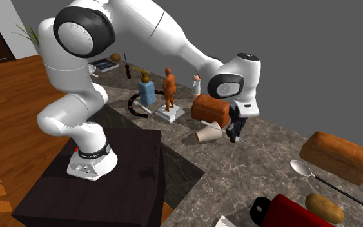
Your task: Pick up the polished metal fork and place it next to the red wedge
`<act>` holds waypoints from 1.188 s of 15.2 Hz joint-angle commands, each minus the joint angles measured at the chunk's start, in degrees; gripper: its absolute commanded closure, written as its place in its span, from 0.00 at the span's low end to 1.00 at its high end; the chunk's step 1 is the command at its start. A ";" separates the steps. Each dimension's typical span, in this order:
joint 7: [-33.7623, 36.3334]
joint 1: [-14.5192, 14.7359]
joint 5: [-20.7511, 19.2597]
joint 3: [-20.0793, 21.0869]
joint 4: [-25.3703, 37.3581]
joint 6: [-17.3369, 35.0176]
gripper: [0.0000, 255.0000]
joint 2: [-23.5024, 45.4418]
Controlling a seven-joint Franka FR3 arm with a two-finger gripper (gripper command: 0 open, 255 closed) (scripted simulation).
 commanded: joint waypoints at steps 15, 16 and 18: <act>-6.38 1.38 -5.06 -5.01 33.57 -10.56 1.00 23.57; -6.29 1.42 -5.19 -5.10 33.34 -10.01 1.00 23.91; -6.10 1.50 -5.46 -5.30 32.94 -8.92 1.00 24.62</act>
